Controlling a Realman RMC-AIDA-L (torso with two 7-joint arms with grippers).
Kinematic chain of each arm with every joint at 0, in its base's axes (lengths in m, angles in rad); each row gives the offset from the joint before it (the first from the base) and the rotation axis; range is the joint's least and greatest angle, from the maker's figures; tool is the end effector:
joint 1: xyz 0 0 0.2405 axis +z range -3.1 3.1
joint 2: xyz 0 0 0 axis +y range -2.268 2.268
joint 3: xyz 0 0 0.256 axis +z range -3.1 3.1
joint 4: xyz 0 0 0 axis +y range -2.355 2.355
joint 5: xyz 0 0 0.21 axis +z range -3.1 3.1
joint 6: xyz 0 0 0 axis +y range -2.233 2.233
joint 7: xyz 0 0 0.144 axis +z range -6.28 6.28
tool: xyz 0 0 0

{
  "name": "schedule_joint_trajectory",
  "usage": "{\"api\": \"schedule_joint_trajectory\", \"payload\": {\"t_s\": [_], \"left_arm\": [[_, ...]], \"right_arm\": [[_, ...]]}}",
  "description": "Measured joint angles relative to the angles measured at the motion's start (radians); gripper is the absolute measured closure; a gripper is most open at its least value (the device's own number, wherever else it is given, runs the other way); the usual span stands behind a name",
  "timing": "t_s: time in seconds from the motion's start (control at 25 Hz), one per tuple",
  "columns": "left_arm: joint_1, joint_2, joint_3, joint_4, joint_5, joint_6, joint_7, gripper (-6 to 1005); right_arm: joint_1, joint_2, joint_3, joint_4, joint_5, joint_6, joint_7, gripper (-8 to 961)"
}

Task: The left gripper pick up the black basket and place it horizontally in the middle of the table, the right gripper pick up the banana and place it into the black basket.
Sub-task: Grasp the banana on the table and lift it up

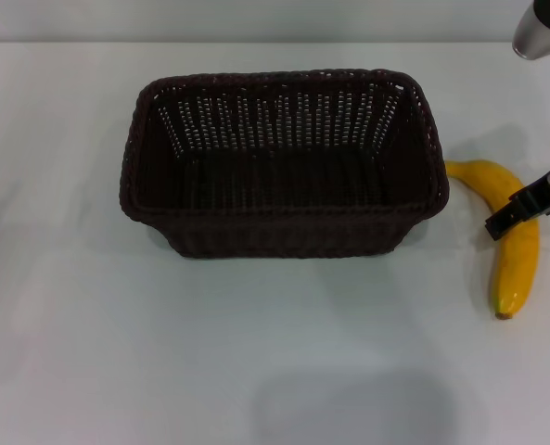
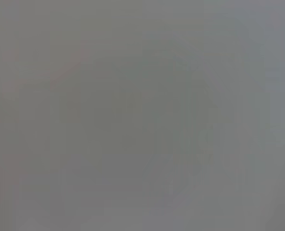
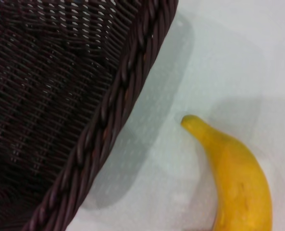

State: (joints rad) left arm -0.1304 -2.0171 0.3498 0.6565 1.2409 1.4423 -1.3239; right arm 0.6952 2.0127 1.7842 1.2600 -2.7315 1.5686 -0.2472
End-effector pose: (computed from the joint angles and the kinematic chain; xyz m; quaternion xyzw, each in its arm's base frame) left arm -0.3922 0.2403 0.1715 -0.6215 -0.3120 -0.4547 0.5564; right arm 0.1945 0.3815 0.0296 -0.8238 0.4594 -0.2066 0.2602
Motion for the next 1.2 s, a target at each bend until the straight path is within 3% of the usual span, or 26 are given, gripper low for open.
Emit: {"api": "schedule_joint_trajectory", "payload": {"t_s": [0.84,1.2], "left_arm": [[0.0,-0.005,0.0,-0.004,0.0,-0.002,0.006,276],[0.0,-0.008,-0.015,-0.014,0.0,-0.002,0.007,276]], "right_arm": [[0.007,0.0,-0.042,-0.093,-0.025,-0.028,-0.004,128],[0.013,-0.009,-0.039,-0.089,-0.03,-0.024,-0.026,192]]}}
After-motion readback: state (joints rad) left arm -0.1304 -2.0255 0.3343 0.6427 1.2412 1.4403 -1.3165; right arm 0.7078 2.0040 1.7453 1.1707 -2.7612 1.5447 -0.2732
